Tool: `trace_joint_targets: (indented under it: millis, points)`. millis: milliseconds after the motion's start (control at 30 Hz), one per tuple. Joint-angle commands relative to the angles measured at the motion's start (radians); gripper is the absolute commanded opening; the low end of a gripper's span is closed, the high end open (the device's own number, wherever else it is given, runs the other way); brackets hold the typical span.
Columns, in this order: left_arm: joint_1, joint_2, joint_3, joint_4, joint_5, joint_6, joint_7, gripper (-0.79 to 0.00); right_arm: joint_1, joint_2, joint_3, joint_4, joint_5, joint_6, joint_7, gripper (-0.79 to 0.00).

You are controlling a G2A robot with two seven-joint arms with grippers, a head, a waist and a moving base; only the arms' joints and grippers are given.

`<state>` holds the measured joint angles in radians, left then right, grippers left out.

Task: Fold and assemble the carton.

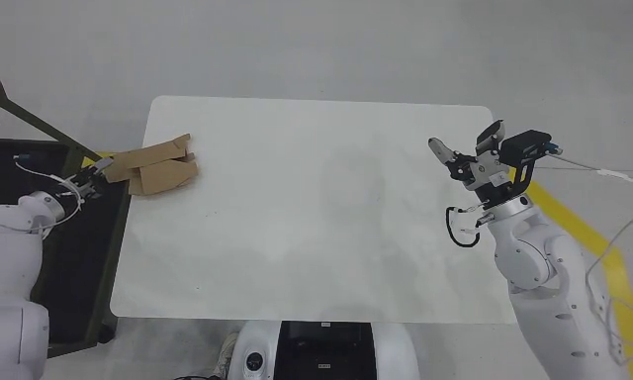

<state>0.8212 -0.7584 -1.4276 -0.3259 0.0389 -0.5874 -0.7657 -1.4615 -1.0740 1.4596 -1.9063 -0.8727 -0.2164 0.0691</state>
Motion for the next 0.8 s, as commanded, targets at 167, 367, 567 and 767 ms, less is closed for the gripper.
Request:
trace_joint_targets:
  millis: [167,367,567,767]
  points:
    - [-0.024,-0.023,0.024,0.028,-0.001,0.018,0.001,-0.474,0.0,0.0,0.0,0.0,0.0,0.0,0.0,0.0]
    - [-0.043,-0.033,0.023,0.049,-0.027,0.011,-0.009,-0.763,0.0,0.0,0.0,0.0,0.0,0.0,0.0,0.0]
    - [-0.064,-0.03,0.007,0.051,-0.063,-0.007,-0.046,-0.785,0.0,0.0,0.0,0.0,0.0,0.0,0.0,0.0]
    - [-0.091,-0.024,-0.031,0.029,-0.163,-0.029,-0.143,-0.785,0.0,0.0,0.0,0.0,0.0,0.0,0.0,0.0]
